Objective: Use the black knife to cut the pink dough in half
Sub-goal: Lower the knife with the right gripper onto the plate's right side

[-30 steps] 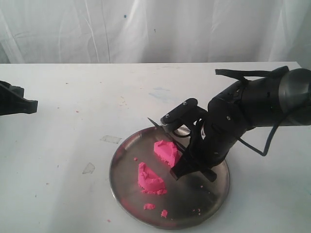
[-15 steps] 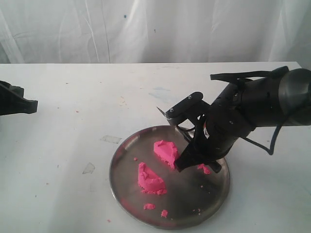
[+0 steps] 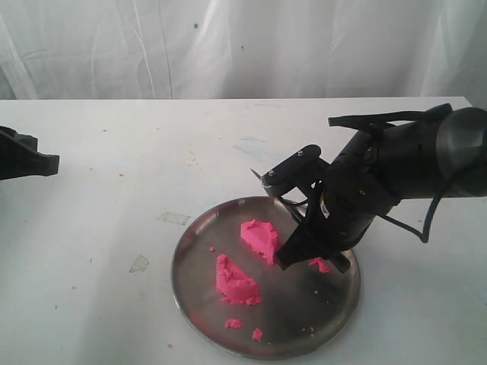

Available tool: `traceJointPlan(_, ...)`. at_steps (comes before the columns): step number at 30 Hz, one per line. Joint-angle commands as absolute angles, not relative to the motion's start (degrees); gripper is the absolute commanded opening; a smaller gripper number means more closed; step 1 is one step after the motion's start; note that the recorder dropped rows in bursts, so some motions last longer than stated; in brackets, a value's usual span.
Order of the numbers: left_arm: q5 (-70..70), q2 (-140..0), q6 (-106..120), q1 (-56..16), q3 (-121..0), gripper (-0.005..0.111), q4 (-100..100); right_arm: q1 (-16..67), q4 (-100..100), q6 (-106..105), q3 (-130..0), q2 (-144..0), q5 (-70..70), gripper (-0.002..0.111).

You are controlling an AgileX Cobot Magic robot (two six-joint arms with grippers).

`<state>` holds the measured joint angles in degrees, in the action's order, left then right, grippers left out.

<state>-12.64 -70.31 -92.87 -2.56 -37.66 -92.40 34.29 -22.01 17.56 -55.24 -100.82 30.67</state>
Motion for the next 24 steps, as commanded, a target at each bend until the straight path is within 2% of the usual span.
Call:
traceJointPlan(1, -12.5, -69.8, -93.0, -2.4, -37.4, 0.0, -92.7, 34.2, -22.7, 17.6, -55.3, -100.7, 30.5, 0.016)
traceJointPlan(8, -12.6, -69.8, -93.0, -2.4, -37.4, 0.0, -92.7, 34.2, -22.6, 16.7, -55.3, -103.1, 31.6, 0.019)
traceJointPlan(15, -12.6, -69.8, -93.0, -2.4, -37.4, 0.0, -92.7, 34.2, -22.4, 16.7, -55.3, -105.7, 30.7, 0.042)
traceJointPlan(18, -12.6, -69.8, -93.0, -2.4, -37.4, 0.0, -92.7, 34.2, -22.4, 16.7, -55.3, -105.8, 29.7, 0.048)
traceJointPlan(24, -12.6, -69.8, -93.0, -2.4, -37.4, 0.0, -92.7, 34.3, -22.3, 18.4, -55.3, -105.8, 28.7, 0.048)
